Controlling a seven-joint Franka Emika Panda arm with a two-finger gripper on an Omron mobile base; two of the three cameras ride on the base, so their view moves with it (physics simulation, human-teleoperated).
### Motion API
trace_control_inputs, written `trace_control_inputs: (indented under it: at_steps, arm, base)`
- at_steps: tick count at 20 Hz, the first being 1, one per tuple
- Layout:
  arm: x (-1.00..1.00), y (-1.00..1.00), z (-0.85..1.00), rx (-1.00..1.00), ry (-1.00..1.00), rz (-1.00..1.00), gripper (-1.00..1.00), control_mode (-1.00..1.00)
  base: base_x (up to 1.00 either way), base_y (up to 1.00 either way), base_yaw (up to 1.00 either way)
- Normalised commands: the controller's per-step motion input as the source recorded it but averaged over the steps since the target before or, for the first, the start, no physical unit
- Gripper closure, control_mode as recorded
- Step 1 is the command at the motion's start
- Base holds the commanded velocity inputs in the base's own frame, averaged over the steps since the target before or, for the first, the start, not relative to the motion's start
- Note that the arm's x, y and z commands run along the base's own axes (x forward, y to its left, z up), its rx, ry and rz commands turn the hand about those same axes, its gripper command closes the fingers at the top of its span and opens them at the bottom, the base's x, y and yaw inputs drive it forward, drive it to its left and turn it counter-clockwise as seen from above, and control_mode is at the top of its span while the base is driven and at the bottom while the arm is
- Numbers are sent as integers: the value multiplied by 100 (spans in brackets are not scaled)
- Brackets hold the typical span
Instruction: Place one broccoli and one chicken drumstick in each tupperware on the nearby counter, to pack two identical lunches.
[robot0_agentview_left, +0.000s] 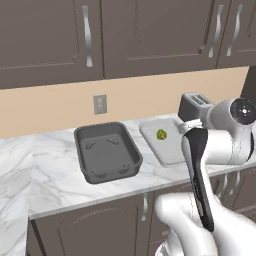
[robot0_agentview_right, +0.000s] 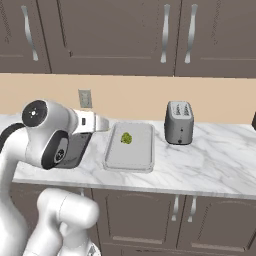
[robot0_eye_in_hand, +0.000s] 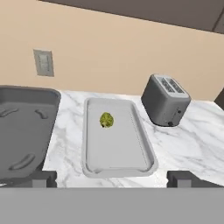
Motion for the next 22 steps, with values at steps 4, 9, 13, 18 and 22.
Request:
trace_control_inputs:
  at_steps: [4,9,13,18,22]
  arm:
    - [-82,36,0,-10,0,1,-100,-100]
    - [-36,0,0,-2,-3,0,-100,100]
    - [0,0,0,0,0,0,-100,100]
    - [0,0,0,0,0,0,-100,100]
    - [0,0,0,0,0,0,-100,100]
  base:
    - [0,0,0]
    - [-60,-3,0]
    - [-94,-61,2]
    - [-27,-99,2]
    - [-8,-100,6]
